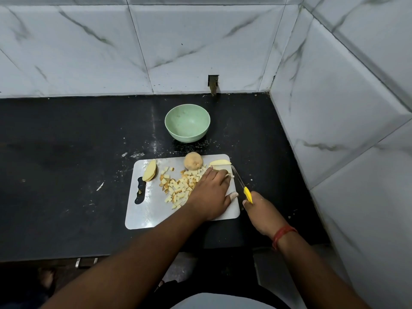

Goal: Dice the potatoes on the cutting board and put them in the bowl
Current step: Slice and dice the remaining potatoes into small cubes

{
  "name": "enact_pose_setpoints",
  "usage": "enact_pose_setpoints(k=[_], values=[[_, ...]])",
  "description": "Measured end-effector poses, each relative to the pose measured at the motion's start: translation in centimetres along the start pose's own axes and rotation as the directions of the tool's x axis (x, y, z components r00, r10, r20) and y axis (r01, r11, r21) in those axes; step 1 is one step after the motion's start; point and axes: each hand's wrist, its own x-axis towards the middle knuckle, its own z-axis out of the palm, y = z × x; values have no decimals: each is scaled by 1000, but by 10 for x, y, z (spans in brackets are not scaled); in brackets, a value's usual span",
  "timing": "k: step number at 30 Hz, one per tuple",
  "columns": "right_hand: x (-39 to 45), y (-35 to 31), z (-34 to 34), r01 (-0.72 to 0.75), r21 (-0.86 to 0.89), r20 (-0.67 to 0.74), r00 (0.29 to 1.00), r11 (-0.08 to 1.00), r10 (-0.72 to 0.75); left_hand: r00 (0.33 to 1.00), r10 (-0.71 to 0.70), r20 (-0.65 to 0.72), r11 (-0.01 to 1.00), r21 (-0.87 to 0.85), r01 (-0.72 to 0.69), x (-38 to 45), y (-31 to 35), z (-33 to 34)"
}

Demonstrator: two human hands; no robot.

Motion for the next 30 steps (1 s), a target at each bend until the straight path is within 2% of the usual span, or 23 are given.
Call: enact_pose_setpoints(k=[3,8,13,22,26,30], values=[[-4,2,0,-9,-25,12,1000,1000,9,999,-50,-6,996,67,50,-8,-5,5],[-13,1,3,-26,-98,28,999,995,29,999,-34,-35,995,93,37,-20,-12,11],[-16,-4,5,-18,-140,17,1000,990,20,994,-101,-40,991,88,104,-29,-16,15],[-11,-7,20,-73,-287,47,995,955,90,991,-120,-61,990,63,124,-29,-16,16],[-23,2,20,-51,-244,61,996,969,68,992,-120,-50,990,67,123,-29,-15,18],[-21,-1,18,-4,-194,11,1000,981,7,992,-115,-49,990,72,118,-29,-16,19]])
